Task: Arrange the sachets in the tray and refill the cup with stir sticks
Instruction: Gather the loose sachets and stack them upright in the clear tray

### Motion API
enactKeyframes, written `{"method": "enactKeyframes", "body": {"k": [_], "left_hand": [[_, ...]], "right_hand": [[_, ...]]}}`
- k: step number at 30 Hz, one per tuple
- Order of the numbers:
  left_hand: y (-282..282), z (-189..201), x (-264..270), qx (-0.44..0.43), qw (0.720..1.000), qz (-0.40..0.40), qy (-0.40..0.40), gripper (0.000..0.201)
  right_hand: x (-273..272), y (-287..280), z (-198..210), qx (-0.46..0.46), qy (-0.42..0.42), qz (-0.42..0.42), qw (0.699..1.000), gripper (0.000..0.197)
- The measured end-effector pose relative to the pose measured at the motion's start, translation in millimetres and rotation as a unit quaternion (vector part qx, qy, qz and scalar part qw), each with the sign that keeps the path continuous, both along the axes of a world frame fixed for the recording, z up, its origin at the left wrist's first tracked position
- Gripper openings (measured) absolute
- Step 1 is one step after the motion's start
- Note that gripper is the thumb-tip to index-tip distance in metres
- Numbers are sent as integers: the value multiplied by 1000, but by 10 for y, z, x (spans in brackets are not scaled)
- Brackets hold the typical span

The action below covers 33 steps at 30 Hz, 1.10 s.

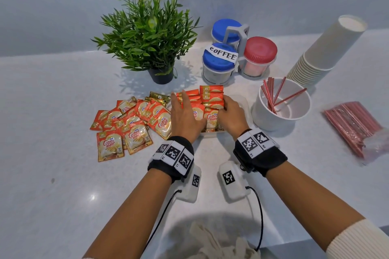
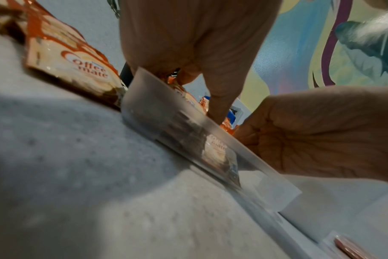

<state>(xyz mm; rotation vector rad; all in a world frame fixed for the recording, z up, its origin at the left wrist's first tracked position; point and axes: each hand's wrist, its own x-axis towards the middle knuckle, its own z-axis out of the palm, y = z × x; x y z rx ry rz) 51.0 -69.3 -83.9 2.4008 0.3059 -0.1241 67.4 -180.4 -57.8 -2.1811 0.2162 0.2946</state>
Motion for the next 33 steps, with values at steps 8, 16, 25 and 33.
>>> {"method": "enactKeyframes", "body": {"k": [8,16,25,33], "left_hand": [[101,151,-85,-95,995,11,6,98],[780,401,-253,-109,985,109,-78,63],[1670,320,-556,-88,974,202,-52,37],[1964,65,-778,-47,979,180,83,54]], "right_hand": [[16,-86,78,-39,-18,-27,999,49],[-171,581,312,-39,-193,84,977,42],[-313,1478,-60,-133,-104,362,917,36],[-301,1653,-187,-219,-91,377,895,52]]}}
